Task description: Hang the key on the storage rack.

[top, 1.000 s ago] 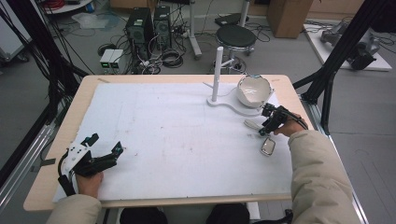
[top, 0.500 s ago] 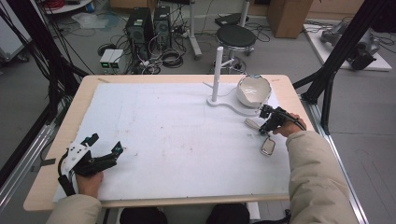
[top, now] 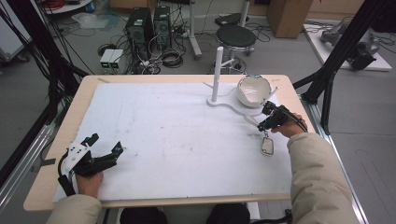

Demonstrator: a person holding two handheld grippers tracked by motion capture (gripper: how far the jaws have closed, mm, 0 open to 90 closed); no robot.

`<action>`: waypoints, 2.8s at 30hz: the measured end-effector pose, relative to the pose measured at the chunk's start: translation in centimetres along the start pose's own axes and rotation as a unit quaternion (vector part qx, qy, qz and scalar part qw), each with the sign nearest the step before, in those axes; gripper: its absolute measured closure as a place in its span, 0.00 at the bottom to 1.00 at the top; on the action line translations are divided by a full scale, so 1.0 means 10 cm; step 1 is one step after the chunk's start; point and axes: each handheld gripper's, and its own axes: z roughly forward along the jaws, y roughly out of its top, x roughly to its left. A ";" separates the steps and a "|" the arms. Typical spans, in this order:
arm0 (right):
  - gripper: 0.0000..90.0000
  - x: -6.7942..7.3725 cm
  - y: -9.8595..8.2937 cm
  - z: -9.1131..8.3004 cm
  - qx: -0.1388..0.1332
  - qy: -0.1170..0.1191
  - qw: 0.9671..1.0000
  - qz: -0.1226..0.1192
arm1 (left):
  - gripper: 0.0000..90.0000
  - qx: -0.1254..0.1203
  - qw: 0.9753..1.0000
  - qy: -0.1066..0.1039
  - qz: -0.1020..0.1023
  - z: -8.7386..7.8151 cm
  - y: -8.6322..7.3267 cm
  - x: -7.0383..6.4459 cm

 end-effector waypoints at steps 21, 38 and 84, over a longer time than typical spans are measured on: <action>0.91 0.22 0.09 -0.50 -0.184 -0.052 0.981 0.039 | 0.07 -0.003 1.000 -0.001 0.000 0.00 0.00 0.00; 0.91 0.45 0.56 -0.57 -0.303 -0.078 0.949 0.051 | 0.07 -0.004 1.000 -0.003 -0.002 -0.01 0.00 0.01; 0.91 0.57 1.16 0.07 -0.266 -0.131 0.950 0.092 | 0.07 -0.004 1.000 -0.005 -0.006 -0.01 0.00 0.02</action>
